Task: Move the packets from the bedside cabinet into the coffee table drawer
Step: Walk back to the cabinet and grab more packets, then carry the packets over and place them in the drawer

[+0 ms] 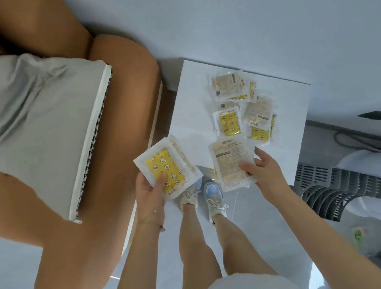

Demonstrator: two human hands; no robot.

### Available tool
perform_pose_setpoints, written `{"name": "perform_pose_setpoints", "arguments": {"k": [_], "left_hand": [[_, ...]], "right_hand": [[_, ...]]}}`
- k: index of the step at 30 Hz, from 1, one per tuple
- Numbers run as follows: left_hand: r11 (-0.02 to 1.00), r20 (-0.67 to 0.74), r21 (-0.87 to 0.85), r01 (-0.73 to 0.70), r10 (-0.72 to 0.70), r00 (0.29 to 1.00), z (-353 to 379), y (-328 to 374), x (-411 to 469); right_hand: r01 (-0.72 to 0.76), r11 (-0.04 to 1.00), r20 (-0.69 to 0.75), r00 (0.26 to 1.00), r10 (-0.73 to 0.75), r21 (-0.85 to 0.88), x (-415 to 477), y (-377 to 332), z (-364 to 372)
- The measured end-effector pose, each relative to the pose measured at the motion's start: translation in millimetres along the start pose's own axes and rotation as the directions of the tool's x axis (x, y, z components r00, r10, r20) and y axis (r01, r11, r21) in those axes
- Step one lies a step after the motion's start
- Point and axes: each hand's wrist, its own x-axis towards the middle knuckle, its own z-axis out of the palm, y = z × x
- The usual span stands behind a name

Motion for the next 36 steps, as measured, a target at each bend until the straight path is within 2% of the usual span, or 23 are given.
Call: {"name": "perform_pose_setpoints", "arguments": {"k": [4, 9, 15, 22, 29, 36], "left_hand": [[0.996, -0.105, -0.086, 0.015, -0.024, 0.994, -36, -6, -40], [0.977, -0.229, -0.209, -0.037, -0.012, 0.973, -90, -9, -81], [0.964, -0.370, -0.235, -0.122, 0.027, 0.929, -187, -11, -114], [0.916, -0.484, -0.334, -0.221, 0.035, 0.874, -320, -49, -161], [0.861, -0.584, -0.433, -0.266, -0.043, 0.811, -463, -113, -223], [0.814, -0.650, -0.500, -0.295, -0.128, 0.749, -589, -152, -273]], "right_hand": [[0.030, 0.986, 0.093, 0.996, -0.014, -0.165, -25, -4, 20], [0.115, 0.927, 0.218, 0.975, -0.037, -0.356, -59, -4, 61], [0.176, 0.833, 0.449, 0.889, 0.094, -0.524, -106, 15, 129], [0.272, 0.776, 0.587, 0.796, 0.151, -0.568, -175, 90, 236], [0.201, 0.802, 0.645, 0.713, 0.274, -0.563, -258, 203, 349], [0.180, 0.796, 0.633, 0.714, 0.298, -0.577, -330, 290, 444]]}}
